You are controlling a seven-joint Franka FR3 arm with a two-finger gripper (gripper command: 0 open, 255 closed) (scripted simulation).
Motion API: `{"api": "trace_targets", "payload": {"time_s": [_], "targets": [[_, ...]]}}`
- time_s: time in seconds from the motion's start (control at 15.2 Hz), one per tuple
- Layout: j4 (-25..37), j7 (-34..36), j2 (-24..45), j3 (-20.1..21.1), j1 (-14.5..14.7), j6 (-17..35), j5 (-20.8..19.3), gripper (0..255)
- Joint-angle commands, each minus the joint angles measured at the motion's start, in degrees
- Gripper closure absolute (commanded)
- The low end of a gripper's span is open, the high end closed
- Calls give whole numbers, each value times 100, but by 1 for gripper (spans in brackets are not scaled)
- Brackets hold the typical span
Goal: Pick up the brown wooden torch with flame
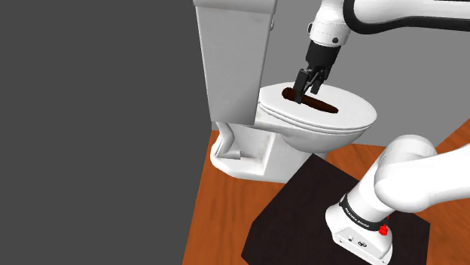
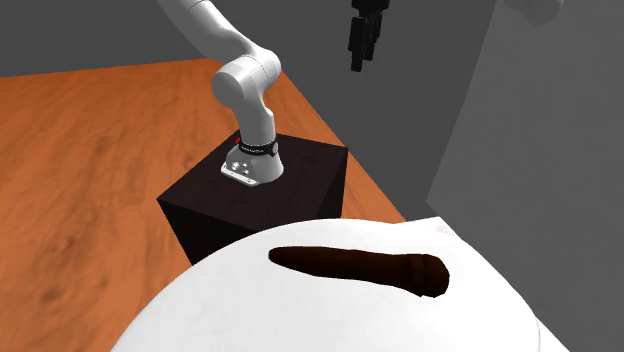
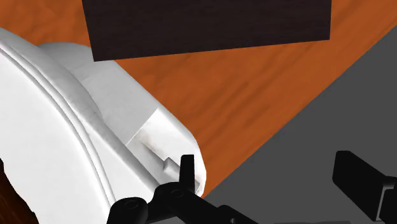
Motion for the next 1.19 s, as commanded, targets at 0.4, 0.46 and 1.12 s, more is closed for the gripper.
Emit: {"api": "trace_targets", "payload": {"time_s": [0.4,0.46,1.12], "targets": [[9,-895,538,-819,-256,471,-376,0],[38,-1044,658,-954,-291,551,-426,0],[741,-2589,2257,-2253,-490,1302,-542,0]]}}
